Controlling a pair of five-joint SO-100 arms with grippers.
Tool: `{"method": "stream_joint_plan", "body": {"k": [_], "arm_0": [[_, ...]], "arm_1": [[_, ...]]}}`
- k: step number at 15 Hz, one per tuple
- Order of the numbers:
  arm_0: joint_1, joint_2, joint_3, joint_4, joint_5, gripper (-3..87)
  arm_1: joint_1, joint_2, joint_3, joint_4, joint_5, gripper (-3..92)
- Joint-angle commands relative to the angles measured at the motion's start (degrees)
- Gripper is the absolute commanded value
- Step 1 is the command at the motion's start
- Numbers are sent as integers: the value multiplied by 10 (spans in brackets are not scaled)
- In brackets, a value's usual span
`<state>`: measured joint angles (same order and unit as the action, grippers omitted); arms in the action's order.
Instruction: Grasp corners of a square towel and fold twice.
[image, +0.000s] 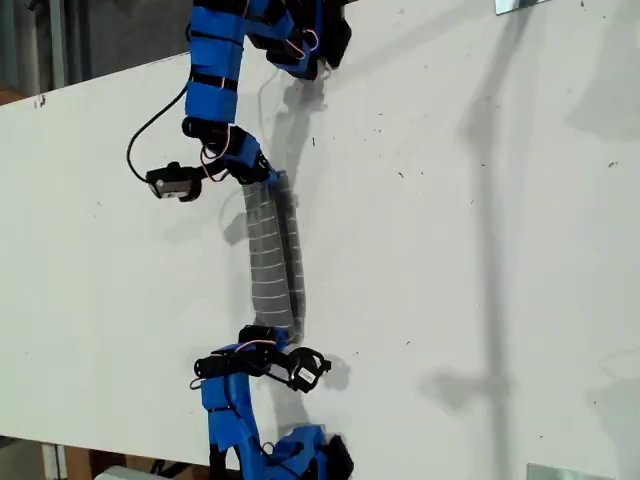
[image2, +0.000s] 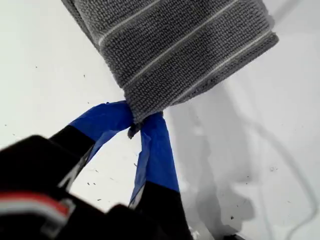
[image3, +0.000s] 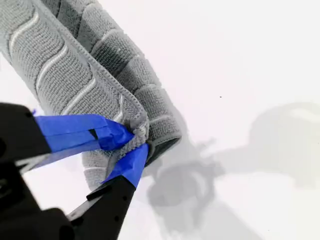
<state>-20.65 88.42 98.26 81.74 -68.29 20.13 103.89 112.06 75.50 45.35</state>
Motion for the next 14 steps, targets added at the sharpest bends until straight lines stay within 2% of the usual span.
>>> {"method": "stream_joint_plan", "body": {"k": [1, 2, 3, 4, 7, 9, 11, 14], "arm_0": [[12, 33, -23, 16, -1, 200], [18, 33, -38, 28, 1, 224], [23, 34, -51, 39, 2, 289], [25, 34, -65, 47, 3, 302], [3, 56, -90, 76, 18, 281], [-54, 96, -65, 83, 36, 276], [-108, 116, -11, 57, 59, 276], [-133, 126, 65, 4, 62, 273]], "arm_1": [[8, 45, -3, -3, 6, 169], [8, 53, -4, 0, 6, 196], [8, 57, -5, 4, 6, 225], [9, 60, -5, 5, 6, 272], [17, 56, -18, 4, -2, 372], [48, 24, -27, -6, -30, 410], [94, -54, -27, -40, -62, 400], [135, -218, -84, -76, -89, 382]]}}
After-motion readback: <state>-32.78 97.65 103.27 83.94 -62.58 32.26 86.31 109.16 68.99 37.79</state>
